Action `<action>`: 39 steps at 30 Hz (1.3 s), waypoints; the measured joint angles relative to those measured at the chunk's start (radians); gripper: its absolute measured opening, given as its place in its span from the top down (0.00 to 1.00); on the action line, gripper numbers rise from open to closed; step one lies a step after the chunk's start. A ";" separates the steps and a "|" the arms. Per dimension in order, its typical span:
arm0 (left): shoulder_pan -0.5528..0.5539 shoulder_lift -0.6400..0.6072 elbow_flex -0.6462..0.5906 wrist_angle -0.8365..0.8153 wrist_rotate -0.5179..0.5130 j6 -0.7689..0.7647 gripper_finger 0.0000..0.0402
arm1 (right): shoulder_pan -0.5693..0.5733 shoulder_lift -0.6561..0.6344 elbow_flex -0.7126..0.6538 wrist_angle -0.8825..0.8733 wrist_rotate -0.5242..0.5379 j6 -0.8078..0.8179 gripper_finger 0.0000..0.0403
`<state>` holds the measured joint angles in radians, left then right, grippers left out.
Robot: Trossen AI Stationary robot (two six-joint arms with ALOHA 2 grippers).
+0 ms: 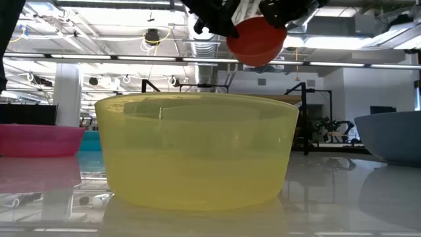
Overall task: Place and stack bowls onto a shelf
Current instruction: Put the orange bowl on the shelf
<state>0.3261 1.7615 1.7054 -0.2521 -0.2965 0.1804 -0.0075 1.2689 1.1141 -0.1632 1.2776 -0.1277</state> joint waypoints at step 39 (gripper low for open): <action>0.466 -0.026 0.056 -0.764 0.305 -0.239 0.94 | -0.304 -0.052 0.000 -0.335 -0.888 0.754 0.42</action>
<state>0.7918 1.7351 1.7611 -1.0161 0.0082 -0.0582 -0.3118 1.2174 1.1141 -0.4979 0.3894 0.6268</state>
